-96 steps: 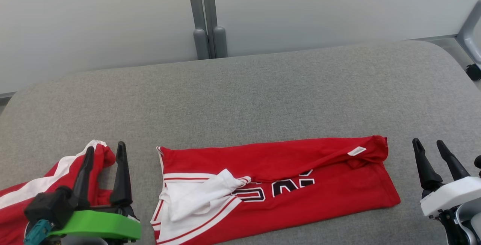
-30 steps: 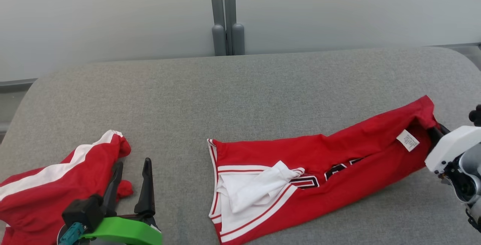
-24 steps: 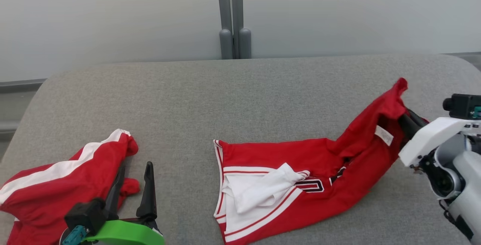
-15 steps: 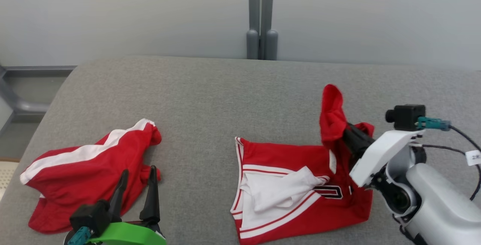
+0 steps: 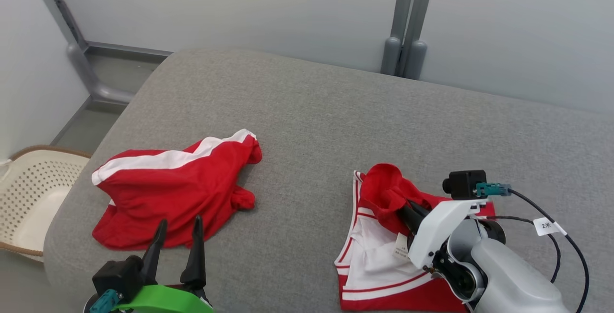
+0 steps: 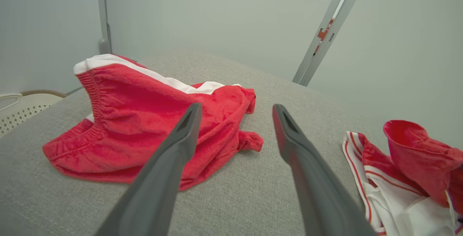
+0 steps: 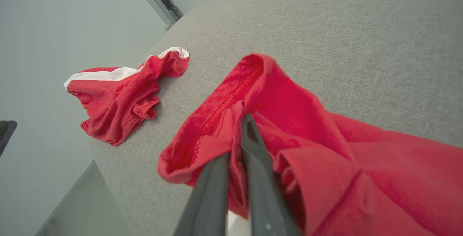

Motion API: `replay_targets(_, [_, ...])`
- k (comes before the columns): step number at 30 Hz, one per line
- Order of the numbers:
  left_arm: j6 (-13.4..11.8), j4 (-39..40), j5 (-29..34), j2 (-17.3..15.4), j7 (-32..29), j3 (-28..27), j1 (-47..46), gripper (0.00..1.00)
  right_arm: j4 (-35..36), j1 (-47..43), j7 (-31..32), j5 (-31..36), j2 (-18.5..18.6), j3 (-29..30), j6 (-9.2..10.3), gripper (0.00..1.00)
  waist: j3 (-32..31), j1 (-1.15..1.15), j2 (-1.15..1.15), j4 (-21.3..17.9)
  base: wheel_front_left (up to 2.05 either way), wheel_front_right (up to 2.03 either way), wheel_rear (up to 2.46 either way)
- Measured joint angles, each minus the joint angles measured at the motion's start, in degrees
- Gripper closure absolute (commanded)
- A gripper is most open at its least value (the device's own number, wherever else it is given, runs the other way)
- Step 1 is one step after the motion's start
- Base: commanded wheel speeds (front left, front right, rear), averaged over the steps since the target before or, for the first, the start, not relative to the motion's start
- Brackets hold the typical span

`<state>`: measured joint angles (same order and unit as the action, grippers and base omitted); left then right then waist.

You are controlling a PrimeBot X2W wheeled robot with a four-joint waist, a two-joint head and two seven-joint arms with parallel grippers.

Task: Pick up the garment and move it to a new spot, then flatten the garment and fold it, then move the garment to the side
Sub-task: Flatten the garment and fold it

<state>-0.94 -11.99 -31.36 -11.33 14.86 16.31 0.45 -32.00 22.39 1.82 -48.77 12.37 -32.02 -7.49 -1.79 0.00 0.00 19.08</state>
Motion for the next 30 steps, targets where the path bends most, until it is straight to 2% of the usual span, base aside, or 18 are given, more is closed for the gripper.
replay_targets(1, [0.0,-0.1,0.0,0.0,0.0,0.0,-0.1,0.00,-1.4,0.4,-0.2,0.2,-0.5,0.0,0.00,1.00,0.2,0.00,0.00,0.5,0.00,0.00,0.00])
replay_targets(2, [0.0,-0.1,0.0,0.0,0.0,0.0,-0.1,0.00,-2.7,0.7,-0.2,0.2,-0.8,-0.1,0.00,0.93,0.3,0.00,0.00,0.8,0.00,0.00,0.00])
replay_targets(3, [0.0,-0.2,0.0,0.0,0.0,0.0,-0.2,0.00,-3.7,0.8,-0.1,0.4,-1.1,-0.4,0.00,0.65,0.5,0.00,0.00,1.1,0.00,0.00,0.00])
replay_targets(4, [0.0,-0.3,0.0,0.0,0.0,-0.1,-0.2,0.00,-4.3,0.9,-0.2,0.3,-1.4,-0.5,0.00,0.28,0.7,0.00,0.00,1.1,0.00,0.00,0.00])
replay_targets(5, [0.0,-0.3,0.0,0.0,0.0,-0.2,-0.2,0.00,-4.8,1.2,-0.2,0.3,-1.7,-0.9,0.00,0.12,0.8,0.00,0.00,1.1,0.00,0.00,0.00])
replay_targets(6, [-0.1,-0.4,-0.1,0.0,0.0,-0.2,-0.2,0.00,-5.1,1.4,-0.3,0.2,-1.9,-1.3,0.00,0.00,0.9,0.00,0.00,0.9,0.00,0.00,0.00])
replay_targets(9, [-0.1,-0.4,-0.3,-0.1,0.0,-0.5,-0.2,0.00,-2.4,1.6,-1.4,-1.7,-2.1,-2.4,0.00,0.00,0.7,0.00,0.00,-0.4,0.00,0.00,0.00])
replay_targets(12, [-0.1,-0.3,-0.3,-0.2,0.0,-0.8,-0.2,0.00,3.9,1.7,-2.0,-5.1,-1.1,-2.3,0.00,0.00,0.4,0.00,0.00,-1.9,0.00,0.00,0.00])
replay_targets(18, [-0.6,1.1,0.3,-0.1,0.1,-0.5,-0.2,0.00,12.9,1.9,-4.6,-6.2,7.8,3.9,-0.01,0.00,-0.2,0.00,0.00,-5.1,0.00,0.00,0.00])
replay_targets(22, [-0.8,3.1,1.1,0.2,0.1,-0.7,-0.2,0.00,11.1,0.6,-5.0,-2.3,14.3,10.4,0.00,0.00,-0.5,0.00,0.00,-6.5,0.00,0.00,0.00])
replay_targets(23, [-0.8,3.5,1.3,0.4,0.1,-0.8,-0.2,0.00,10.4,-0.1,-5.0,-1.6,15.0,11.6,0.00,0.00,-0.6,0.00,0.00,-6.6,0.00,0.00,0.00])
replay_targets(25, [-0.8,4.3,1.8,0.9,0.2,-1.2,-0.2,0.00,8.7,-1.6,-4.6,0.4,15.7,13.6,0.00,0.00,-0.5,0.00,0.00,-6.5,0.00,0.00,0.00])
replay_targets(30, [-0.8,4.7,2.4,1.5,0.2,-1.4,0.1,0.00,6.9,-4.0,-4.3,2.4,14.8,16.7,0.00,0.00,-0.2,0.00,0.00,-5.6,0.00,0.00,0.00])
